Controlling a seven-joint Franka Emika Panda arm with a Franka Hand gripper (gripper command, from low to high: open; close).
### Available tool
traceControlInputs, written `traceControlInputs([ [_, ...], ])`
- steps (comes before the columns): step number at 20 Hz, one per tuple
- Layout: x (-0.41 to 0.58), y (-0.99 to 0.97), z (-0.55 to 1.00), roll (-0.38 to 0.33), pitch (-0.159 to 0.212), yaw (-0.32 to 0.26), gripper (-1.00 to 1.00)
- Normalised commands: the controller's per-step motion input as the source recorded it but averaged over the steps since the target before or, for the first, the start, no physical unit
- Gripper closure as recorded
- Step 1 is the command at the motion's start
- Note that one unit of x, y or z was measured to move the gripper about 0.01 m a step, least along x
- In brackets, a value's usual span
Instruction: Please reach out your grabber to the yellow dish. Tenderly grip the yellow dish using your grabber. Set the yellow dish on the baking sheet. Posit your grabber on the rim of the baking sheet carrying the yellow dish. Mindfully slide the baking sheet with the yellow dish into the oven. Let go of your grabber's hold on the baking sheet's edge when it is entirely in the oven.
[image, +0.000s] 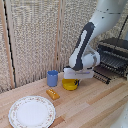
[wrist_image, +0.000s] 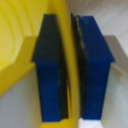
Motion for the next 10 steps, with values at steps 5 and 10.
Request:
traceControlInputs([
  [5,0.218,0.02,0.77,-0.106,0.000,-0.282,1.00],
  [10,0.231,0.01,0.76,-0.123,0.000,-0.281,1.00],
])
